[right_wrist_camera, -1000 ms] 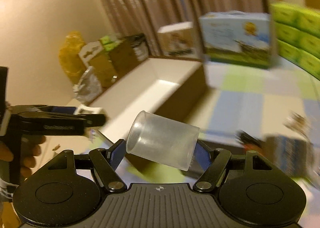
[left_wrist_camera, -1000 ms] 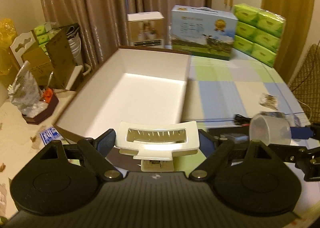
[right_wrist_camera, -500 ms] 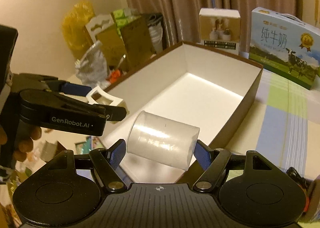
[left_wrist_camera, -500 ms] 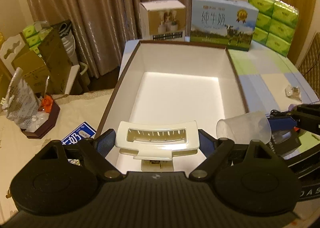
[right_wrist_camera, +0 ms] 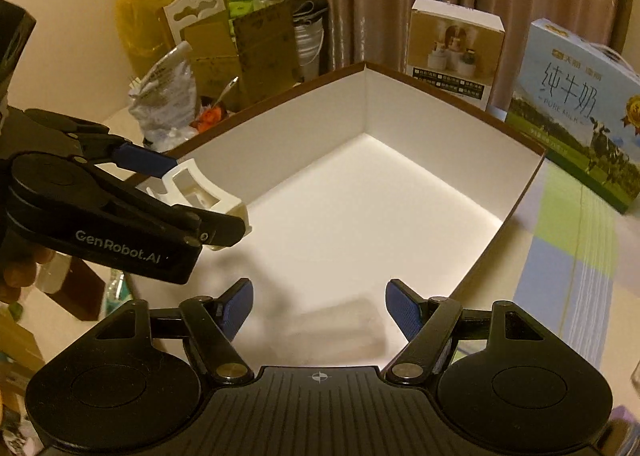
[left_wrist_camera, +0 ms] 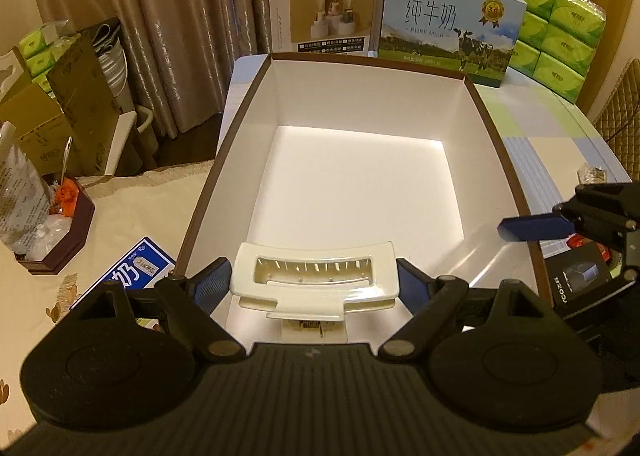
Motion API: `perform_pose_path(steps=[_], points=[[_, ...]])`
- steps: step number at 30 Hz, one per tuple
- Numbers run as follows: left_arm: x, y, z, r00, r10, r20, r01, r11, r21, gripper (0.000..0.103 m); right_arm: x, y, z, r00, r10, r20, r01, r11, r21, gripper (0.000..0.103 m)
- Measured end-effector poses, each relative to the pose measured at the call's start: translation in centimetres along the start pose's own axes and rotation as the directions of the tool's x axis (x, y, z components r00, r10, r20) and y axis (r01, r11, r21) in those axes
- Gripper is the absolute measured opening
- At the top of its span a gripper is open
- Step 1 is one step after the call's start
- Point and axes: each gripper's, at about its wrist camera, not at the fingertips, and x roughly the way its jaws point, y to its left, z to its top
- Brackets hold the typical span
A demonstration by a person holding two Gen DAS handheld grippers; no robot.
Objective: Organize objects
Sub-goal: 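Carry the white clip and clear cup into the open box and release both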
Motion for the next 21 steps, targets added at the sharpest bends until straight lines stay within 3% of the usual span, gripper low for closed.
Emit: perform_pose_path(steps=[17,21], points=[[1.7,-0.4,0.1,0.998,-0.033,-0.056,0.035,0.999,0.034,0.084,-0.7,-0.3,-0.3,1.000,-0.004,0.004,0.004,1.000,0.011,0.081],[1.7,-0.5,0.1,0.998,-0.029,-0.059,0.032,0.998,0.047,0.091,-0.9,-0.2,-0.3,1.000,-0.004,0.005,0.004,1.000,0.009,0.083]])
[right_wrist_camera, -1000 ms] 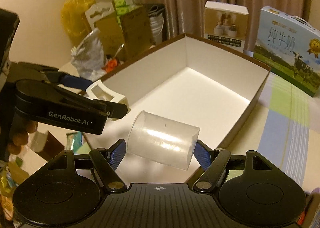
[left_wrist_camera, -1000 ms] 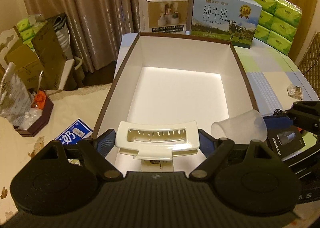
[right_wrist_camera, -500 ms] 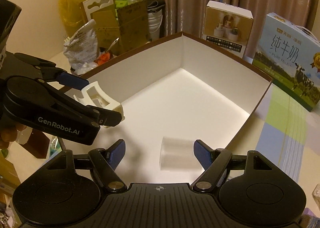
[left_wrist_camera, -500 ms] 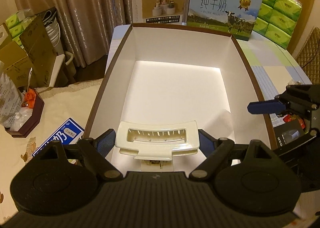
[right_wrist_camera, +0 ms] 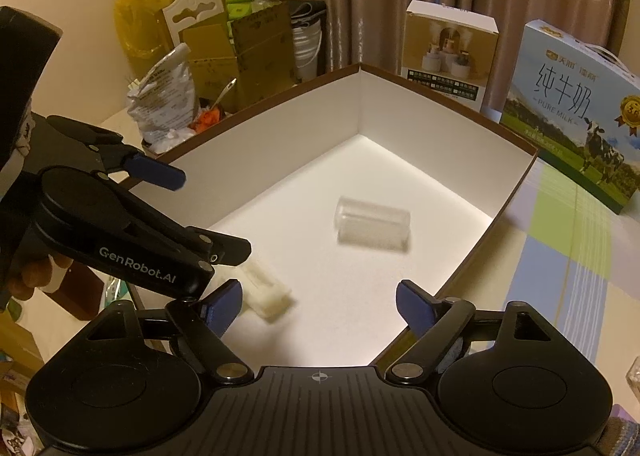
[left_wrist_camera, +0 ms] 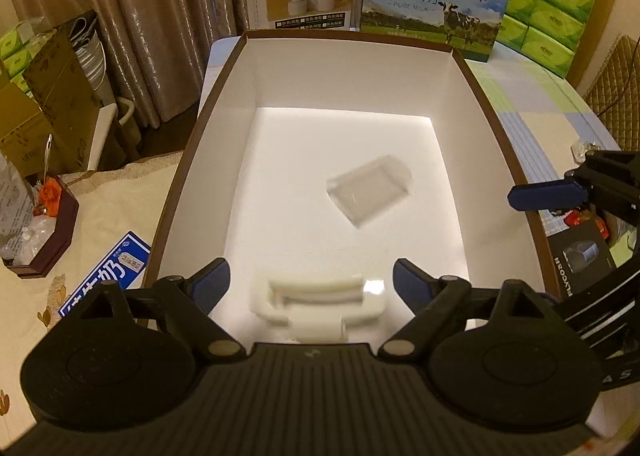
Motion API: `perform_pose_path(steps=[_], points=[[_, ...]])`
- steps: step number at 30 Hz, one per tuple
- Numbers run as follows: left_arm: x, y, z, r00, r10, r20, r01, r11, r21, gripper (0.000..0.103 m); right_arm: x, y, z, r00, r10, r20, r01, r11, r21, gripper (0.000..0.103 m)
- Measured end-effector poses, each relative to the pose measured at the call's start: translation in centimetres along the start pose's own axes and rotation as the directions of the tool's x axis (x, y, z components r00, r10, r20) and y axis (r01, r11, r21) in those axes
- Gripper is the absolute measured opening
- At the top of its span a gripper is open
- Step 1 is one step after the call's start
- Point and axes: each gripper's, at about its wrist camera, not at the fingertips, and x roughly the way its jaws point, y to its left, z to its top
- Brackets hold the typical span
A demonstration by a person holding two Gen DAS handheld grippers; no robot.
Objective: Organize objects
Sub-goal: 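Carry the white clip and clear cup into the open box and release both, then withdraw both open grippers from the box back toward the table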
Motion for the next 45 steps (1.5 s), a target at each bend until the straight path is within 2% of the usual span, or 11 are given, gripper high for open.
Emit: perform_pose_path(steps=[17,45], points=[[-2.3,1.1,-1.1,1.000,0.022,-0.006,-0.022,0.999,-0.044,0.093,-2.4,0.9,-0.5,0.999,-0.008,0.034,0.006,0.999,0.046,0.090],[-7.6,-1.5,-3.7,0.998,0.005,0.055,-0.003,0.999,-0.036,0.093,-8.3,2.6,-3.7,0.994,-0.032,0.105,0.014,0.986,0.164,0.091]])
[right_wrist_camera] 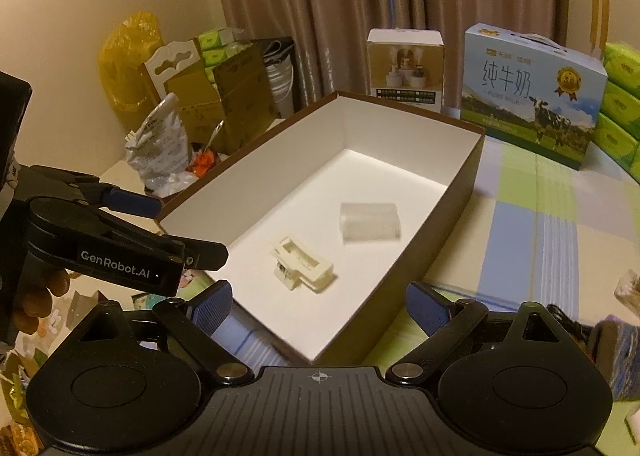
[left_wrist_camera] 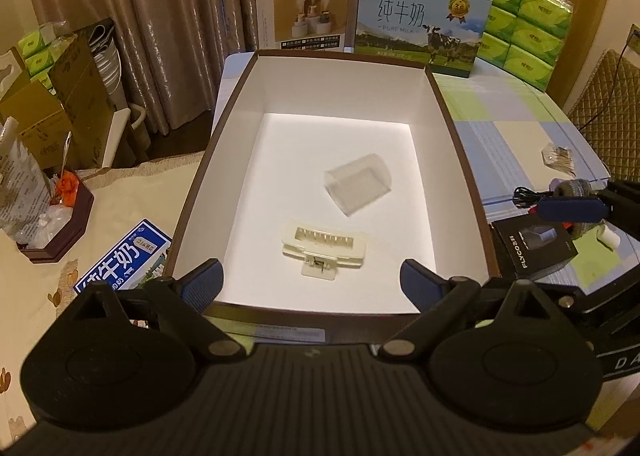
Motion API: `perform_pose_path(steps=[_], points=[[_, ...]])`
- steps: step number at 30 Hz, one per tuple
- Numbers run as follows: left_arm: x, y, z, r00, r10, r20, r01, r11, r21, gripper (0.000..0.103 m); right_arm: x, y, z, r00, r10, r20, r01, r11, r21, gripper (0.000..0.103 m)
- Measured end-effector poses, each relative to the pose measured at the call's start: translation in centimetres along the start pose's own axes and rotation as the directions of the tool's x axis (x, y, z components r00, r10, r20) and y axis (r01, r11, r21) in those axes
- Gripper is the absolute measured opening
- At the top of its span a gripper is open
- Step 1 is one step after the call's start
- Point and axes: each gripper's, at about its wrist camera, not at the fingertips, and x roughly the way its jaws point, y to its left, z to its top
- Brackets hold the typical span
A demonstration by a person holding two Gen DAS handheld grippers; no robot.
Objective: Organize objects
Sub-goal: 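Withdraw both open grippers from the box back toward the table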
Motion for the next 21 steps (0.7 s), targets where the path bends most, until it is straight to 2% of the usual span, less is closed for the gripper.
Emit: perform_pose_path(steps=[5,10,21], points=[[-1.0,-1.0,-0.5,1.000,0.002,0.012,-0.002,1.000,-0.002,0.093,-1.7,-0.7,-1.0,1.000,0.016,0.012,-0.016,0.999,0.032,0.091],[-2.3,-3.0,-1.3,0.999,-0.024,0.038,0.025,1.000,-0.005,0.093,-4.2,-2.3,-2.6,1.000,0.022,0.023,-0.023,0.997,0.068,0.091],[-3.3,-11.1,-2.8,0.990,-0.132,0.046,0.132,0.991,0.004,0.093,-9.9,-8.7,-6.9,1.000,-0.017,0.005,0.017,0.990,0.137,0.091]])
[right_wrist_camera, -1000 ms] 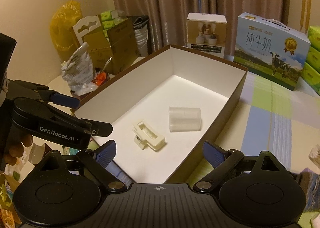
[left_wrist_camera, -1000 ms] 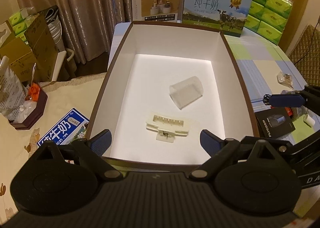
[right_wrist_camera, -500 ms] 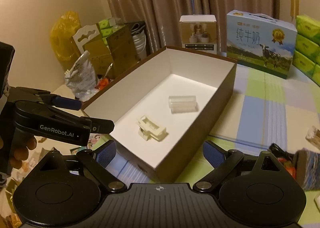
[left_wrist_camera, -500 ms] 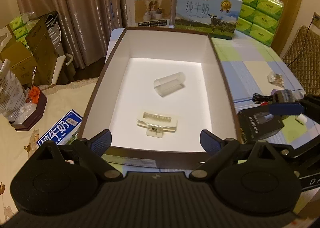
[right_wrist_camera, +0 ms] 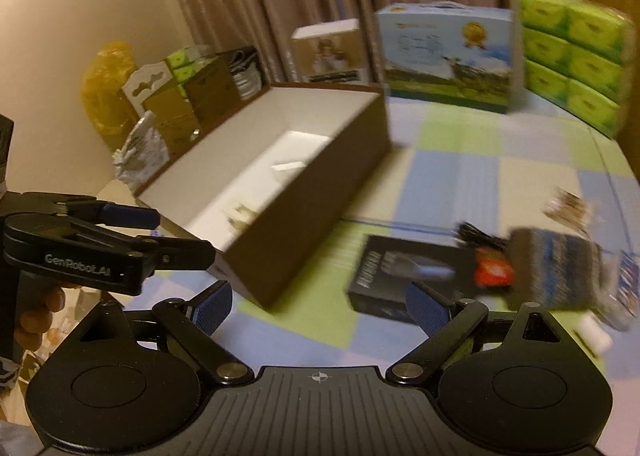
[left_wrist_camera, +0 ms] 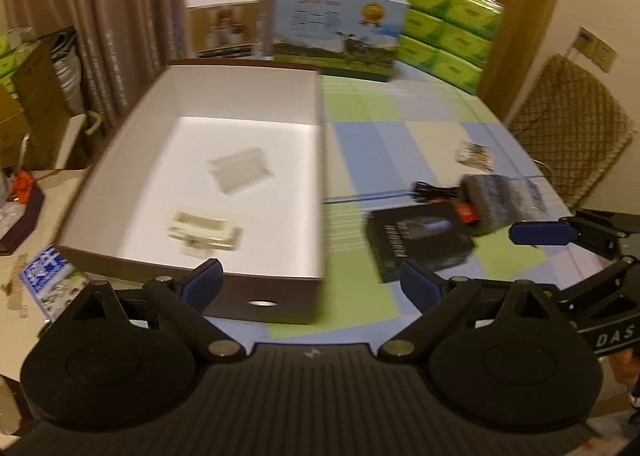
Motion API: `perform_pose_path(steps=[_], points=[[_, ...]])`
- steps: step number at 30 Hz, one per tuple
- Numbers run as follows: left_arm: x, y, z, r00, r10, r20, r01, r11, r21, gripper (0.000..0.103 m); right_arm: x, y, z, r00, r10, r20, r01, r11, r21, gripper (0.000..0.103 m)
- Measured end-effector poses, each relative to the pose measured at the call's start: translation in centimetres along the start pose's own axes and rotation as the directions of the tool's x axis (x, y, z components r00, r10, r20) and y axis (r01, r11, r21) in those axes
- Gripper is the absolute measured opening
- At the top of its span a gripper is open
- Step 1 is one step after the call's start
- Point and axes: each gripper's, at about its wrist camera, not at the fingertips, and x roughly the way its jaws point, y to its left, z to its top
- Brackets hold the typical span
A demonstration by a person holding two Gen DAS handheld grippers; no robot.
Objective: Organize objects
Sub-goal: 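Withdraw both open grippers from the box back toward the table, then grasp the black FLYCO box with the left gripper while the right gripper grasps the white pill bottle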
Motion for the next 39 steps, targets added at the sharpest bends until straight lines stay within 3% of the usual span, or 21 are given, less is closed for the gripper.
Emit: perform_pose_path(steps=[9,16,23,28,39], points=[[3.2,-7.7,0.1,0.996,-0.087,-0.013,0.087,0.995,0.053,0.093,-3.9,-8.2,-2.3,0.994,-0.103,-0.021,0.105,0.987,0.124,0.091],[6.8,-10.9,0.3,0.992,-0.125,-0.034,0.127,0.989,0.081,0.093,-5.5,-13.8,-4.2,0.980,-0.193,-0.048,0.198,0.951,0.237,0.091],[10.1,-11.9,1.1,0.990,-0.132,-0.056,0.140,0.975,0.171,0.093,-5.8,-16.9,-5.8,0.967,-0.241,-0.080,0.254,0.918,0.305,0.091],[12.1,-12.1,2.0,0.980,-0.186,-0.071,0.198,0.945,0.259,0.094,-5.6,-18.3,-6.3,0.959,-0.267,-0.091,0.282,0.899,0.336,0.091],[18.3,-13.0,4.1,0.964,-0.178,-0.199,0.240,0.904,0.354,0.096,-5.9,-20.8,-7.0,0.938,-0.328,-0.113,0.344,0.842,0.416,0.091]])
